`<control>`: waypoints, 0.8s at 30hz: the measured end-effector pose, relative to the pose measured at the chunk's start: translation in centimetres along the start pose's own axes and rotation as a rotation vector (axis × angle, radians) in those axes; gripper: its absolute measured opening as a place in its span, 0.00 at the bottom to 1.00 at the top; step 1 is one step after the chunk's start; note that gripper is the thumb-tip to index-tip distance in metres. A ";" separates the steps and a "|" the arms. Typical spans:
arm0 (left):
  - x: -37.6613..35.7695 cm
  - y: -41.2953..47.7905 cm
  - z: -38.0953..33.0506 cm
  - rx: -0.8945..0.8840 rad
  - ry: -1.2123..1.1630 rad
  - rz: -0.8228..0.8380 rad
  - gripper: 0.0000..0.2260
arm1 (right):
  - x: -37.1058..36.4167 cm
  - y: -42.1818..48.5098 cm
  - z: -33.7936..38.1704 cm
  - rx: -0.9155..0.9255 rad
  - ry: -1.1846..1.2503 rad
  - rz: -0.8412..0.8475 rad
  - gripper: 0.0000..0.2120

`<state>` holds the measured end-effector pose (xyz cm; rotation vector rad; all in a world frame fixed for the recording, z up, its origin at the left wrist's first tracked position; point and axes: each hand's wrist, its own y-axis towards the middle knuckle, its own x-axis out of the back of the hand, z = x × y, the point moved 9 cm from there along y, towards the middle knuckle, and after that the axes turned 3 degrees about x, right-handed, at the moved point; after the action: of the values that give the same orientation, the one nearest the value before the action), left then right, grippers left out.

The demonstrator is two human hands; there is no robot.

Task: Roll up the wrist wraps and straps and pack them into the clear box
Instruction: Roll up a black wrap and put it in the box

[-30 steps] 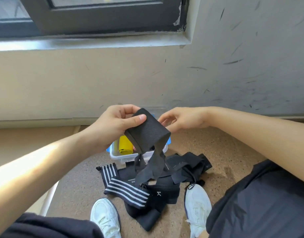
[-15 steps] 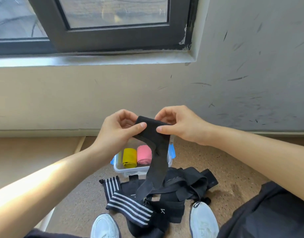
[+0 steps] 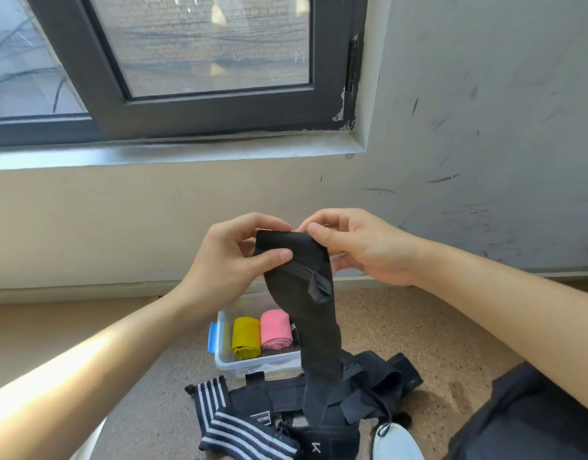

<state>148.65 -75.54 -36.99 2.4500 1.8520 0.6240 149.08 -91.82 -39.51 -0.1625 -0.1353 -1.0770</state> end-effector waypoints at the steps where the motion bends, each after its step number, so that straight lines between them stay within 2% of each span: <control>1: 0.1 0.2 0.1 0.014 -0.008 -0.036 0.10 | 0.2 -0.2 0.3 0.019 -0.003 -0.010 0.15; 5: 0.1 1.0 0.6 0.096 0.008 -0.145 0.06 | 1.2 -0.5 1.6 0.161 -0.232 -0.146 0.20; 9: -0.3 1.4 1.6 0.158 0.036 -0.158 0.10 | 2.1 0.1 1.9 0.287 -0.131 -0.257 0.10; 11: -0.7 1.5 1.6 0.170 0.056 -0.123 0.10 | 2.8 0.4 1.6 0.282 -0.123 -0.289 0.06; 13: -1.4 1.6 1.3 0.155 -0.003 -0.048 0.05 | 3.2 0.8 1.2 0.261 -0.124 -0.301 0.05; 15: -1.6 1.5 1.2 0.134 -0.049 -0.007 0.09 | 3.3 1.1 0.9 0.253 -0.107 -0.302 0.03; 18: -0.9 1.6 1.1 0.083 0.017 -0.036 0.10 | 3.1 1.4 0.2 0.221 -0.078 -0.288 0.05; 21: -0.9 1.8 1.3 0.111 0.003 -0.010 0.16 | 3.0 1.4 -0.3 0.180 -0.123 -0.272 0.09; 24: -1.0 1.9 1.3 0.095 0.021 -0.007 0.09 | 2.9 1.5 -0.6 0.136 -0.112 -0.256 0.11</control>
<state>150.56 -76.77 -38.03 2.5031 1.9411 0.5766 151.76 -93.77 -39.61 -0.0839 -0.3368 -1.3094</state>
